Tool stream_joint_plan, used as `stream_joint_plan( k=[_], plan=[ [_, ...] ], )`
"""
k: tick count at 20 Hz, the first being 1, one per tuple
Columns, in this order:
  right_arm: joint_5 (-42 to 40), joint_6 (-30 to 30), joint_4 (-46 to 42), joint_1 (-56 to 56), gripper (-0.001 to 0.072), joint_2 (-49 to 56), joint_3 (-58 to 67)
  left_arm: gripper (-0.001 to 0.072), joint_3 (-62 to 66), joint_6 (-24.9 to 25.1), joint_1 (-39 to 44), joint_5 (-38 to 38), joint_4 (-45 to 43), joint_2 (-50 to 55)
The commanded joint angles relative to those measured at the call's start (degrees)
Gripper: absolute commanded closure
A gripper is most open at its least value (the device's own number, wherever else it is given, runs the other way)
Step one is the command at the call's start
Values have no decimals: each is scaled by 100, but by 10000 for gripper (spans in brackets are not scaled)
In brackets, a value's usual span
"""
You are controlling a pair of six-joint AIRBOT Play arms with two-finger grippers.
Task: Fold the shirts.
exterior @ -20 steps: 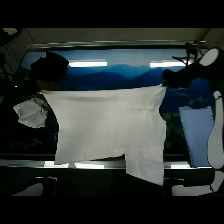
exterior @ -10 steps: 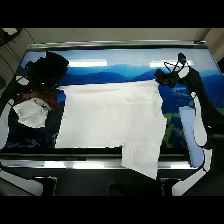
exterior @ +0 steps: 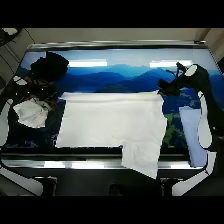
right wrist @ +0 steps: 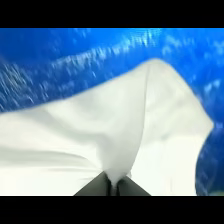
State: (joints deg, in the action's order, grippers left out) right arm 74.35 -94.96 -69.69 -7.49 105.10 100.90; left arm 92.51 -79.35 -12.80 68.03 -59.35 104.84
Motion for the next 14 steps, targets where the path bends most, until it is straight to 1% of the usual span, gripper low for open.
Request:
stream_joint_plan(
  k=[1, 2, 4, 9, 12, 14],
  plan=[
    [1364, 26, -278, 105, 661, -107, -323, 682, -173, 157, -96, 1582, -76, 52],
    [1270, -2, -275, 144, 661, -107, -485, 682, -302, 157, -92, 1823, -76, 87],
    [1169, -90, -306, 142, 661, -105, -693, 682, -514, 160, -109, 2050, -83, 94],
    [1104, -177, -562, 144, 661, -55, -780, 682, -573, 138, -111, 2065, -118, 98],
    [1154, -192, -557, 144, 661, 37, -780, 682, -570, 142, -111, 2109, -588, 96],
    [1086, -214, -553, 144, 661, 37, -778, 682, -564, 214, -116, 2013, -691, 92]
  ],
)
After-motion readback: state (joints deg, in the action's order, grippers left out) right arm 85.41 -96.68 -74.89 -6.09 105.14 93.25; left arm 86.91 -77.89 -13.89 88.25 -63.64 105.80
